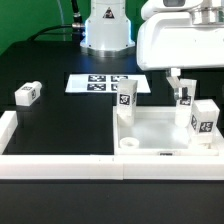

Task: Assemble square table

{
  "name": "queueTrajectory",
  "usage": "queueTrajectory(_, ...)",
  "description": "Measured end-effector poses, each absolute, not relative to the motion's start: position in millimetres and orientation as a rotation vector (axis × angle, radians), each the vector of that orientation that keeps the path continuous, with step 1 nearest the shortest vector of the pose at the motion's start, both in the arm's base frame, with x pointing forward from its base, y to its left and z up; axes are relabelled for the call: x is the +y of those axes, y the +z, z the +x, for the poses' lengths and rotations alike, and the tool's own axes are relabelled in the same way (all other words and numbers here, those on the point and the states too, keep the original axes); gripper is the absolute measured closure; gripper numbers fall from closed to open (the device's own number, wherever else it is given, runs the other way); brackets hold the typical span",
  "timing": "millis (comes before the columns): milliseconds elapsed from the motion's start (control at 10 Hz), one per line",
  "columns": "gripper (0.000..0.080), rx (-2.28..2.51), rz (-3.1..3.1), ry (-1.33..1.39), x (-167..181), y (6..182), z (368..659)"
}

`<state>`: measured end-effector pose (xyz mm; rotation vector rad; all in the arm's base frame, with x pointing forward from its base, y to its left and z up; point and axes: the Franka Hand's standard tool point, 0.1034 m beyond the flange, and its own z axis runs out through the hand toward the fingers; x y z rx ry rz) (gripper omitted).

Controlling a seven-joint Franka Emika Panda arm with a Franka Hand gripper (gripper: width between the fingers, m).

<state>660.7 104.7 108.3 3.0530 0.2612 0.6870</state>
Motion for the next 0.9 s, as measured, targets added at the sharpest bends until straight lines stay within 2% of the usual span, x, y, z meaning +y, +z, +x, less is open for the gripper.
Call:
queueTrajectory(200,0.0150,0.262,3.063,0.634,104.5,105.1,657.7)
queueTrajectory(400,0.0150,0.262,3.084,0.465,99.8,98.9,658.6)
queueTrajectory(900,0.0150,0.253,3.089,-0.174,98.8,90.5,657.0)
